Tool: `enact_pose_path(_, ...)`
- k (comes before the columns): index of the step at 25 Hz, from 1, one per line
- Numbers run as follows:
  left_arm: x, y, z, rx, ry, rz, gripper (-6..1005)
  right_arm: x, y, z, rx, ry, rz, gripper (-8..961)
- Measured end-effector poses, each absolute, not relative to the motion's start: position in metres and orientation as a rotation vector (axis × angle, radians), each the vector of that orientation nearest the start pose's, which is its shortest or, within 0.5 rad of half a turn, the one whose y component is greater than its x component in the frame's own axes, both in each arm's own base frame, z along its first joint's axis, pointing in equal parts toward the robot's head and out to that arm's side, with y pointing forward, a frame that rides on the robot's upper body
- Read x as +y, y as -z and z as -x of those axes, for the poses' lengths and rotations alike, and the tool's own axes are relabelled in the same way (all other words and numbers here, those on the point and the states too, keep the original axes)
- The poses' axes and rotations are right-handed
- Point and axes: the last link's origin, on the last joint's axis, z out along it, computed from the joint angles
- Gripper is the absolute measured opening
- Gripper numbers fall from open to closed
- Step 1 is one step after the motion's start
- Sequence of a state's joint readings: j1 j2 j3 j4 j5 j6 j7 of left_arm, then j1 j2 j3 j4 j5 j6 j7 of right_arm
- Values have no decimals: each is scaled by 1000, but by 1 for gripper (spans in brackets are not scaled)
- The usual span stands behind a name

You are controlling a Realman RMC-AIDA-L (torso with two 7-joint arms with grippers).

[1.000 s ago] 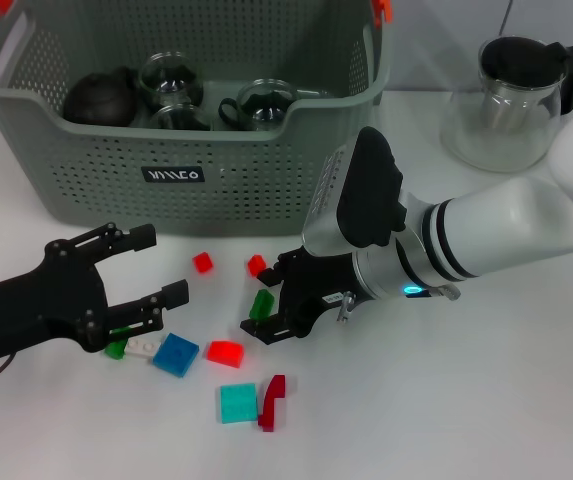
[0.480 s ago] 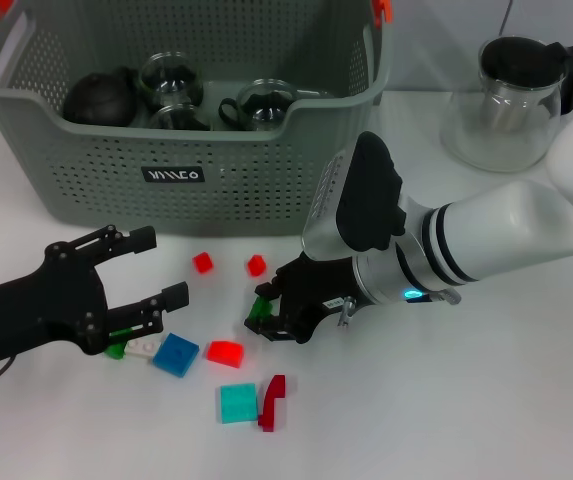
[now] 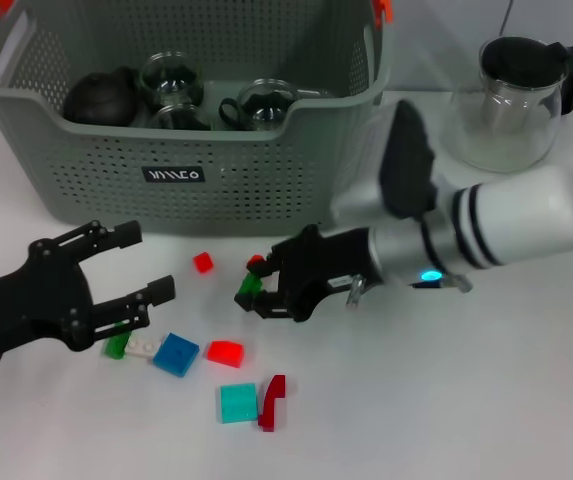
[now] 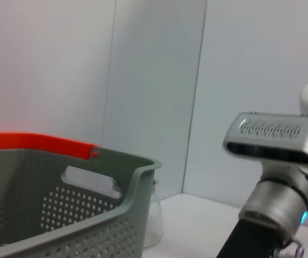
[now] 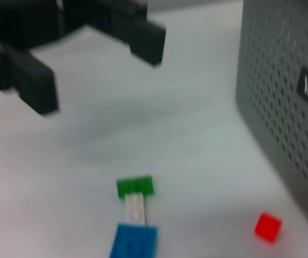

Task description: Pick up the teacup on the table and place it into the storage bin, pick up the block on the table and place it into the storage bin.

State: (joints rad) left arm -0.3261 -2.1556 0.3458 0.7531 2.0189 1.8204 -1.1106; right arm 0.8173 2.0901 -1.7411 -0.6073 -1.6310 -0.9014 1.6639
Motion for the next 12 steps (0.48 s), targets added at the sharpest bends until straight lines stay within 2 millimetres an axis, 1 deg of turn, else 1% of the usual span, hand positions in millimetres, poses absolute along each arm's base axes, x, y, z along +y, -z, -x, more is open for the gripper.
enact_pose_path(4,252,-33,307,-483,903,2462,797,366,107,-142,343,-303,3012,440)
enact_pose_path(5,249,-38,313,-496,892,2433,797,365,98,-140,348,-349,3023,442)
enact_pose_path(7,247,-40,315,-504,886,2420,798,365,79,-135,350,-448,3038,446)
enact_pose_path(10,244,-42,319,-514,876,2403,798,364,45,-119,325,-643,3047,451)
enact_pose_path(12,243,-43,319,-515,876,2401,798,367,19,-106,291,-762,3021,454)
